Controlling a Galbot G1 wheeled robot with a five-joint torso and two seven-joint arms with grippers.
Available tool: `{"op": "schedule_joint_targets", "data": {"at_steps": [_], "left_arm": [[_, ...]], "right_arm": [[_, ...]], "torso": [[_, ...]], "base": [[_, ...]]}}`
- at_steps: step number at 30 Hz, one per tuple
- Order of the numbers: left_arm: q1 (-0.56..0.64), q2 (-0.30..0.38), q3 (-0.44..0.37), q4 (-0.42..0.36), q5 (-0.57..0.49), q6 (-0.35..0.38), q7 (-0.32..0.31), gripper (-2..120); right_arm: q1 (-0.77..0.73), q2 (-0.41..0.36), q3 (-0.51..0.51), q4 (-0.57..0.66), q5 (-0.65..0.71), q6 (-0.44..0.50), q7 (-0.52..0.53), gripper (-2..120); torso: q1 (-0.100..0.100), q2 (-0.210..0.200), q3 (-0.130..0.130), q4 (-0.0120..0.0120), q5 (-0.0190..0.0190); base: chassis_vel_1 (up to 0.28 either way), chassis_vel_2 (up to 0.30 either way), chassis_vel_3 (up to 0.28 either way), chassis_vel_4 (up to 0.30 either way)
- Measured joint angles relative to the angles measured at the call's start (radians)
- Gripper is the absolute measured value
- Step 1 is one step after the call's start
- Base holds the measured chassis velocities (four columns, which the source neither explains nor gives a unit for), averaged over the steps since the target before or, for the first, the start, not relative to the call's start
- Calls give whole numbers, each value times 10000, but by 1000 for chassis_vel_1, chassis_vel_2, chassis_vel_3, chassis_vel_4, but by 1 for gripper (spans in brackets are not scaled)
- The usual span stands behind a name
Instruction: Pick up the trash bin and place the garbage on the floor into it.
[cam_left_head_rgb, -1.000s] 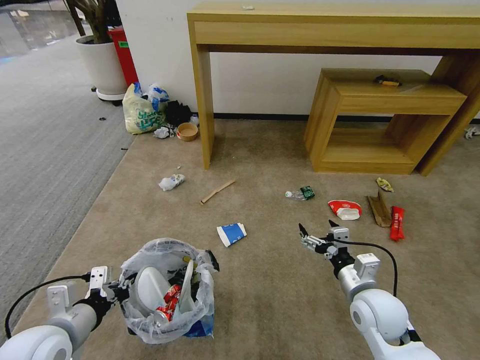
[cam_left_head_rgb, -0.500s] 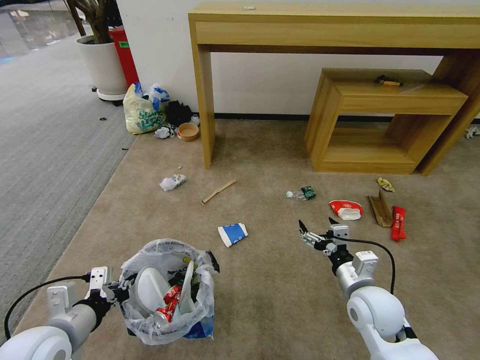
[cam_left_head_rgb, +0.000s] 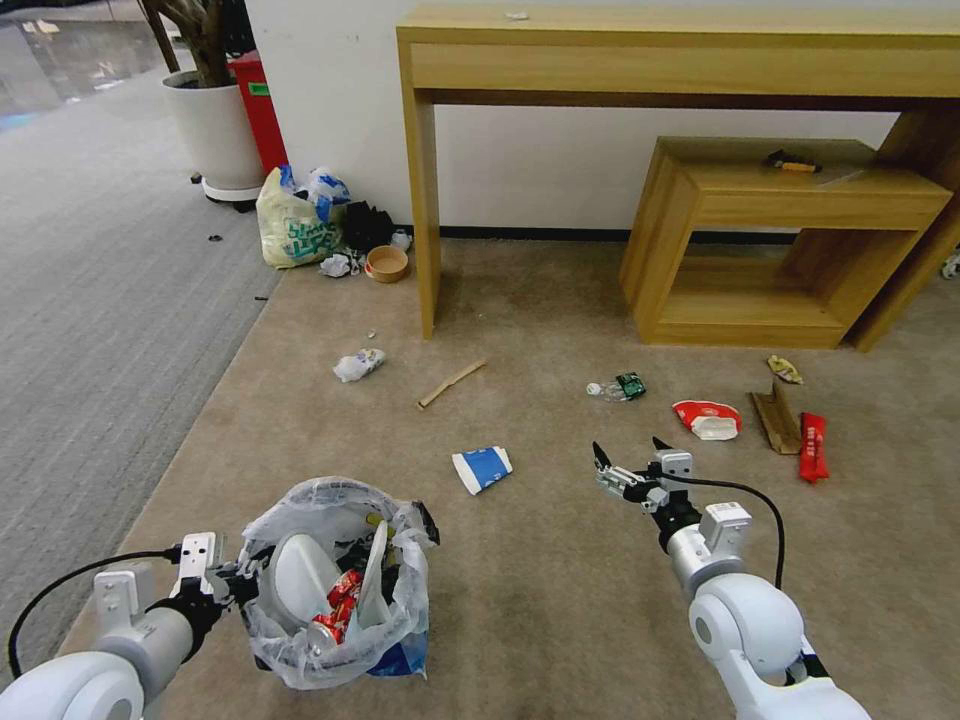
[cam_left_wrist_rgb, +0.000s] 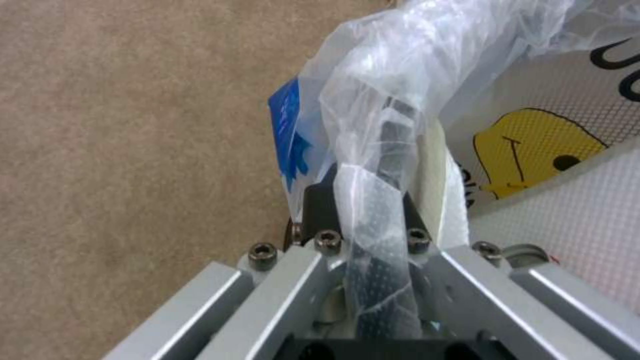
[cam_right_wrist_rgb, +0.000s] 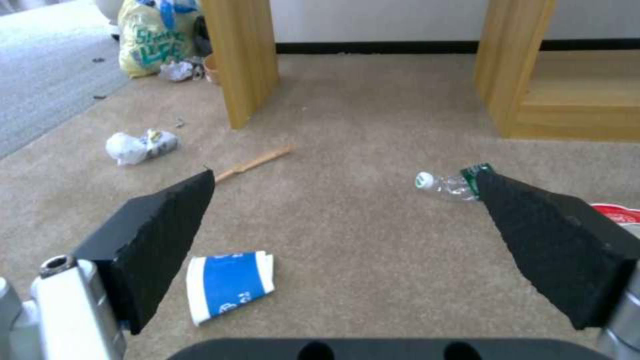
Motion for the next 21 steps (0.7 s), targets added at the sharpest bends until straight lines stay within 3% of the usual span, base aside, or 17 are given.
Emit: {"op": "schedule_joint_targets", "data": {"at_steps": [21], "left_arm": [[65,-11,-48,-55,17,0,75,0]], "right_arm": [[-91,122,-97,87,-181,-76,98,100]], "torso": [[0,0,0,0,0]], "base": [[80,84,-88,-84]]}}
